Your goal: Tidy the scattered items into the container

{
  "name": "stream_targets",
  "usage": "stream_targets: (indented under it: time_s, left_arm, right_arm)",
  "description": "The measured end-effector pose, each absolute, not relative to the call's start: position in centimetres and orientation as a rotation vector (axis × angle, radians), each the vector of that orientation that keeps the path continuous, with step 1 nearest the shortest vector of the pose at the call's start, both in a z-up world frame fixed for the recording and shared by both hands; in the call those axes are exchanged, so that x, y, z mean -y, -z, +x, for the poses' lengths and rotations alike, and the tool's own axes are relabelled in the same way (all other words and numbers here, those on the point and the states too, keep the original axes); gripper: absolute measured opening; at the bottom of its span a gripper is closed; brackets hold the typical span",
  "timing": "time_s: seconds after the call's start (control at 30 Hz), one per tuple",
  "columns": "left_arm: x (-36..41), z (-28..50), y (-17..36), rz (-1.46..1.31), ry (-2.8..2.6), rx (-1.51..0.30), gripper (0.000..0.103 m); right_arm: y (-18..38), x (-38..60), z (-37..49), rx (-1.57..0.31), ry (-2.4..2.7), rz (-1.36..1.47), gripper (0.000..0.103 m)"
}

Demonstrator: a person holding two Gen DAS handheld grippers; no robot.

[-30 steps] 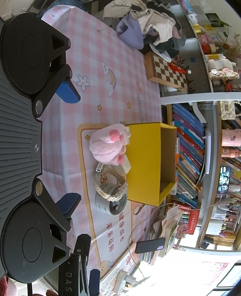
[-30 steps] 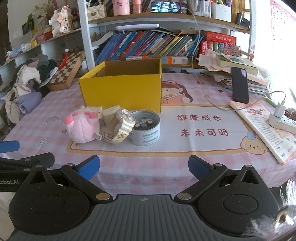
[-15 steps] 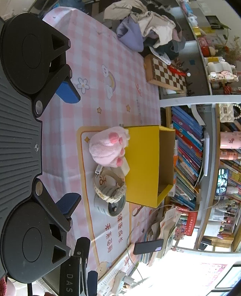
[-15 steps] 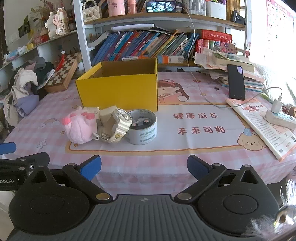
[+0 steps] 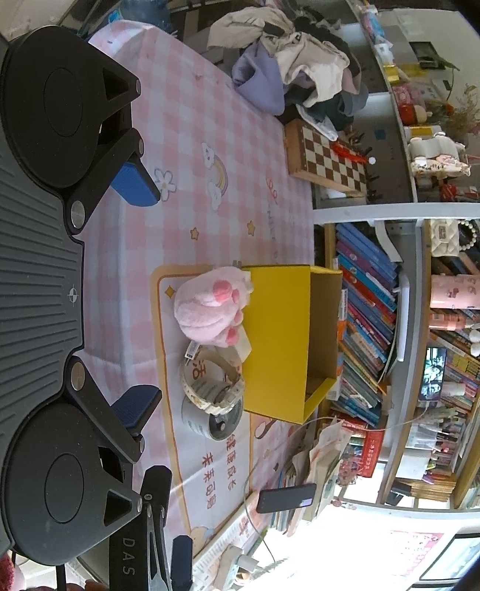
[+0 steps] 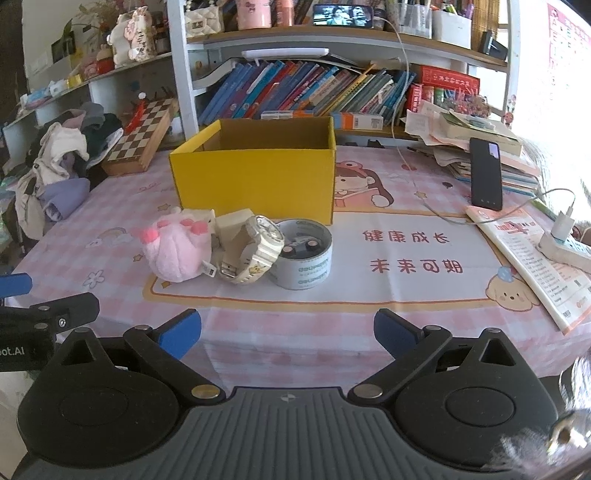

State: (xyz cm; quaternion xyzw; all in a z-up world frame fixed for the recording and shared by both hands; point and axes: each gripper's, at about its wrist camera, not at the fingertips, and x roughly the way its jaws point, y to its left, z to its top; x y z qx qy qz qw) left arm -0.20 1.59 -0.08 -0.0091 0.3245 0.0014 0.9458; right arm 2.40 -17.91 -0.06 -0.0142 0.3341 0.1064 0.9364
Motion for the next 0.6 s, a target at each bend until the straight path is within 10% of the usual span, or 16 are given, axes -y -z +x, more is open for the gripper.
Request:
stream_targets:
  time_s: [0.6]
  left_arm:
    - [-1.2, -0.3, -0.2, -0.030, 0.054, -0.641, 0.103]
  right_arm:
    - [-1.3, 17.9, 1.9, -0.611, -0.247, -0.073, 0.103]
